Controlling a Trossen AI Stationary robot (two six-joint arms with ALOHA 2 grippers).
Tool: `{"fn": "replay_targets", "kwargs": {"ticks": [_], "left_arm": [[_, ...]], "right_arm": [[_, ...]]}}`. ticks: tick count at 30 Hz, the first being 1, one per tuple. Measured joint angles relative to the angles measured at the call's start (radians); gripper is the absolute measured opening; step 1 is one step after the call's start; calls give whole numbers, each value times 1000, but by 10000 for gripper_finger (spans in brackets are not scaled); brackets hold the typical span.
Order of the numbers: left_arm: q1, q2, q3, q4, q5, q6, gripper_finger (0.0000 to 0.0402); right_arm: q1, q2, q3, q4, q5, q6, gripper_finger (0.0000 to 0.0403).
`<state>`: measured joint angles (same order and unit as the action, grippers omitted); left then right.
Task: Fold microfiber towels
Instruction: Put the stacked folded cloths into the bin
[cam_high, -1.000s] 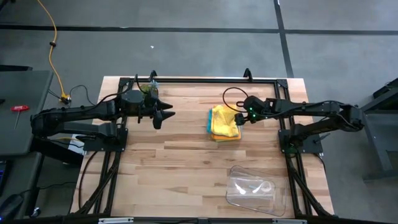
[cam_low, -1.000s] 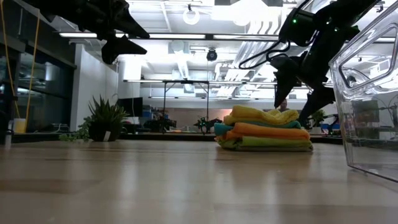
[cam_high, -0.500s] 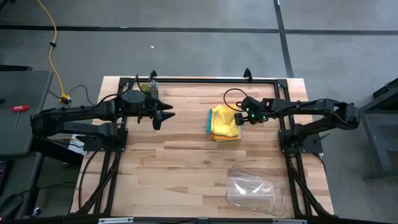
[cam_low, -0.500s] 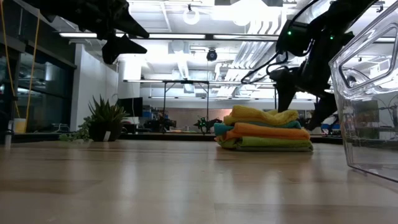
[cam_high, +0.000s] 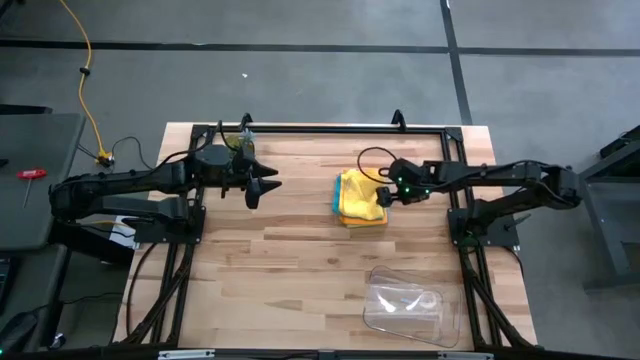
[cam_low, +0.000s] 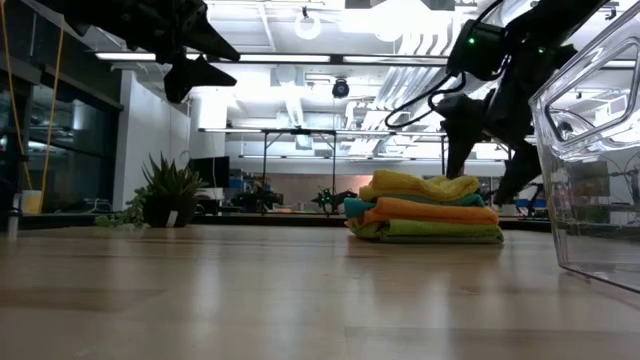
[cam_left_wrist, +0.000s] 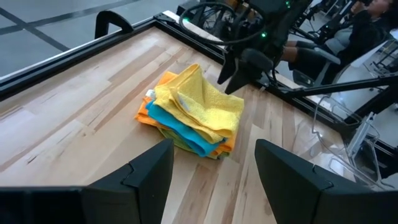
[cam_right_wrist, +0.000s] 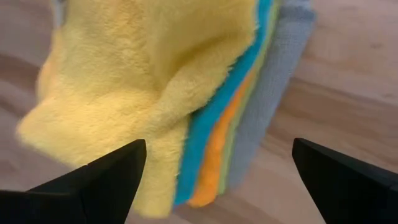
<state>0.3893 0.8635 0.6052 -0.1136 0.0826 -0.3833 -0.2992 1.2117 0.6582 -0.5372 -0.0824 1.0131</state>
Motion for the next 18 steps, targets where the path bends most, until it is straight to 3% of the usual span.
{"fn": "replay_targets", "kwargs": {"ticks": [4,10,18], "left_arm": [[0,0,0,0,0,-7,216],[0,0,0,0,0,-7,216],[0,0,0,1,0,-7,216]], "right_arm": [[18,1,-5,13,93,55,394],[18,22,-5,54,83,63,394],[18,157,-6,112,139,118,394]]}}
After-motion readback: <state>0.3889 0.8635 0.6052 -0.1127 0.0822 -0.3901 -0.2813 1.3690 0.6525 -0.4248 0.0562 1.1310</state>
